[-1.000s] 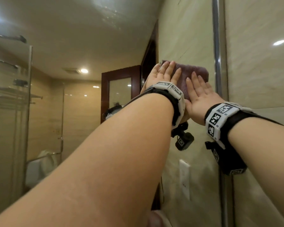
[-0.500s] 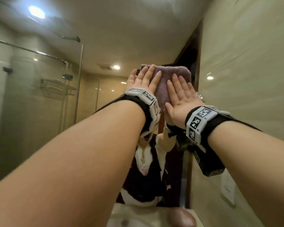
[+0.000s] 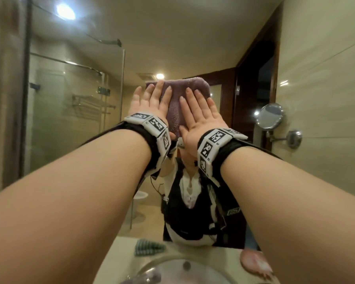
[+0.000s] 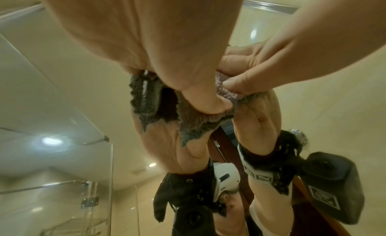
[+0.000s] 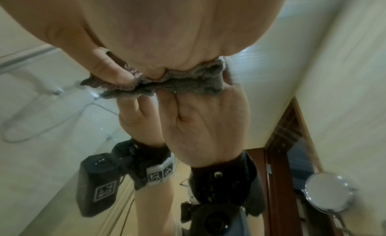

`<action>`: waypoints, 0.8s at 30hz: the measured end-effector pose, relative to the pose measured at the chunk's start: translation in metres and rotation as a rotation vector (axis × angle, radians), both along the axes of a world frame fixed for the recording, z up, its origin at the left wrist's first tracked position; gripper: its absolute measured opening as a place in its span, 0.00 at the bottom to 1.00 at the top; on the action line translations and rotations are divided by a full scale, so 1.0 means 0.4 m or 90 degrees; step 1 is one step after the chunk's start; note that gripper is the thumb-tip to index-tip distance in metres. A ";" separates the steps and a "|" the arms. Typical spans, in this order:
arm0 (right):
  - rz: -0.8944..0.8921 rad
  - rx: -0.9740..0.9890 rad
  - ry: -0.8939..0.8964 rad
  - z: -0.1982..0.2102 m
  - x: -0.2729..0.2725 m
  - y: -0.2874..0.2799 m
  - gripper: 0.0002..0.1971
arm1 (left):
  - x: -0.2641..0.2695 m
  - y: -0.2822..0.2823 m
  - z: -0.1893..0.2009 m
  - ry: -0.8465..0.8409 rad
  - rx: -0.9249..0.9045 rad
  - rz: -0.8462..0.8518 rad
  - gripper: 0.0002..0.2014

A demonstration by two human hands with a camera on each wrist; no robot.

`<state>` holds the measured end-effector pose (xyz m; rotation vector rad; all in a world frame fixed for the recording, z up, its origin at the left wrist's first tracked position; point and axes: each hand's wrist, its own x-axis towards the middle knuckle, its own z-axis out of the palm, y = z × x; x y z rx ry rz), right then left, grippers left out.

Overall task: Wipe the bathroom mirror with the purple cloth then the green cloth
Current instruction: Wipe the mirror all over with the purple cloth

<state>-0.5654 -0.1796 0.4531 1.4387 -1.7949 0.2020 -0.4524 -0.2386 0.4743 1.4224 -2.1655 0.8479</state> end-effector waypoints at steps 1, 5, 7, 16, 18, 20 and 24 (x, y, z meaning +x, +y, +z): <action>-0.002 -0.002 0.004 0.000 -0.003 0.001 0.34 | -0.004 0.001 0.001 -0.007 -0.008 0.011 0.56; 0.002 -0.011 0.020 -0.001 -0.018 0.001 0.34 | -0.011 -0.007 -0.001 -0.022 -0.031 0.031 0.57; -0.004 -0.019 0.032 -0.001 -0.030 0.005 0.33 | -0.013 -0.013 -0.004 -0.016 -0.044 0.010 0.58; -0.023 -0.038 0.027 -0.010 -0.156 0.101 0.32 | -0.134 0.049 -0.006 -0.016 -0.046 -0.076 0.57; -0.036 -0.039 0.015 -0.014 -0.200 0.131 0.32 | -0.180 0.073 -0.010 -0.017 -0.052 -0.095 0.57; -0.050 -0.047 0.012 -0.021 -0.249 0.167 0.32 | -0.230 0.101 -0.017 -0.015 -0.054 -0.121 0.56; -0.092 -0.044 0.009 -0.032 -0.356 0.243 0.31 | -0.337 0.167 -0.022 -0.017 -0.081 -0.177 0.56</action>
